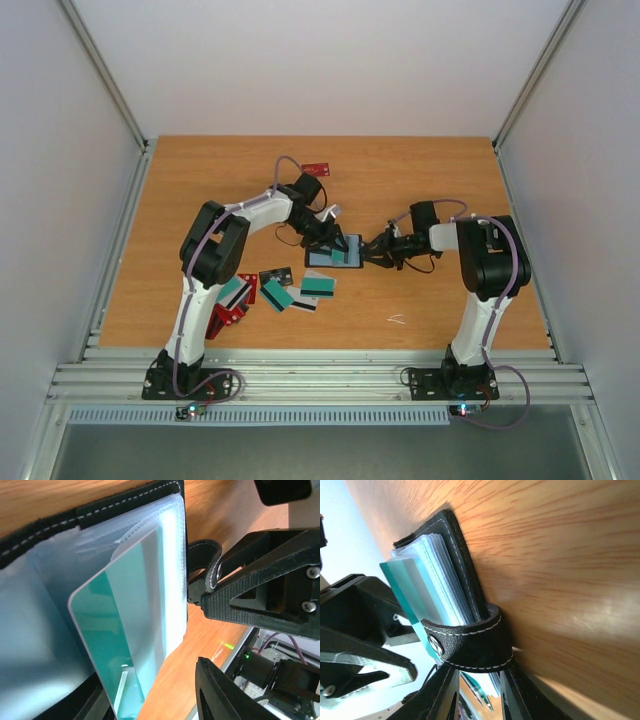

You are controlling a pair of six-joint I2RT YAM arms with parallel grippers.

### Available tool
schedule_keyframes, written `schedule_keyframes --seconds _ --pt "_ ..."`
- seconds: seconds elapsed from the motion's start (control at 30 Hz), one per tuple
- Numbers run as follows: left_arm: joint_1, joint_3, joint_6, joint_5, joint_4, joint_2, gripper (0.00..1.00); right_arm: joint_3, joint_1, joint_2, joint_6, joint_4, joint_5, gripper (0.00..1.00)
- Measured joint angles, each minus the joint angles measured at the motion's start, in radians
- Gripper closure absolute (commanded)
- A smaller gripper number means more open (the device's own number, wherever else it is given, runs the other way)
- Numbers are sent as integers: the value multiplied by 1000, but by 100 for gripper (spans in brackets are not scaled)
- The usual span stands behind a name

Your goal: Put the credit cards into the card holder

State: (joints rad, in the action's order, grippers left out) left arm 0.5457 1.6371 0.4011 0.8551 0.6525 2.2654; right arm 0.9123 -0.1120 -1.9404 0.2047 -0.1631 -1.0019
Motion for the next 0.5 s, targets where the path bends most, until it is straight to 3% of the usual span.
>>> schedule_keyframes --seconds 0.23,0.5 --pt "0 129 4 -98 202 13 50 -17 -27 0 39 62 2 76" --pt "0 171 32 -203 340 28 37 -64 -51 0 101 198 -4 76"
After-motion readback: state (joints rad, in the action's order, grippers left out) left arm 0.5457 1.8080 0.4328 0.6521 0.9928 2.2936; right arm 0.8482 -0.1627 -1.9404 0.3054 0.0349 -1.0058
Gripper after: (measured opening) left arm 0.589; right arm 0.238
